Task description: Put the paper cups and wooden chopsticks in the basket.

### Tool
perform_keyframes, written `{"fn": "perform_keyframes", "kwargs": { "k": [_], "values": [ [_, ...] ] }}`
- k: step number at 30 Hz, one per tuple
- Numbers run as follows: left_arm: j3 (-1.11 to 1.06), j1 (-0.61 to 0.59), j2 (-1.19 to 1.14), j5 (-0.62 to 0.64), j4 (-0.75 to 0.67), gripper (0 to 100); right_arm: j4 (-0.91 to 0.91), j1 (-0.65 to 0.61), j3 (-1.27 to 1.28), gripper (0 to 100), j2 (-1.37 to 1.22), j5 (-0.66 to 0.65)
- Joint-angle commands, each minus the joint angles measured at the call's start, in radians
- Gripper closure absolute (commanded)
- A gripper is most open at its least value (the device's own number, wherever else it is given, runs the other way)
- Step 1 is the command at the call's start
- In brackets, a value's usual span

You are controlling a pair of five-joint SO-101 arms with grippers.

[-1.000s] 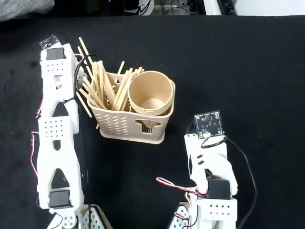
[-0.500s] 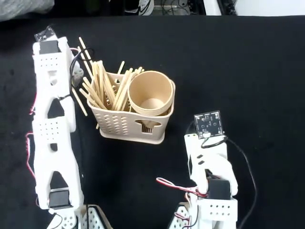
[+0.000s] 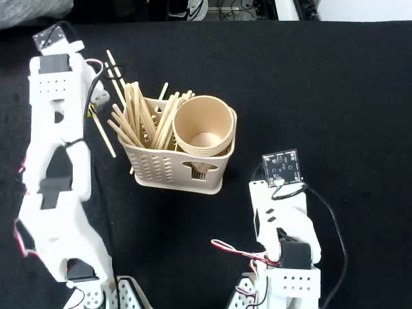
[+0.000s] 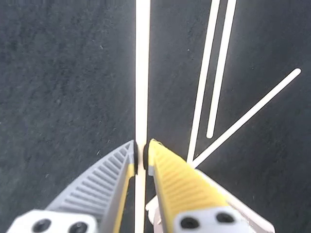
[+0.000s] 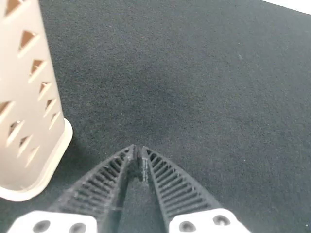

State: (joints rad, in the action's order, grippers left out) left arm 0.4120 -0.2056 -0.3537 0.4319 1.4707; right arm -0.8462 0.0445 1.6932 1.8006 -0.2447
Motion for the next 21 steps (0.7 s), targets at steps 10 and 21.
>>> {"fn": "perform_keyframes", "kwargs": {
  "k": [10,21],
  "values": [
    [-0.797,0.004,0.695,-0.014,-0.694,97,-0.003,0.008,-0.007,98.7,0.056,-0.002],
    [-1.399,0.007,1.277,-0.014,-1.31,97,-0.003,0.008,-0.007,98.7,0.056,-0.002]
  ]
}}
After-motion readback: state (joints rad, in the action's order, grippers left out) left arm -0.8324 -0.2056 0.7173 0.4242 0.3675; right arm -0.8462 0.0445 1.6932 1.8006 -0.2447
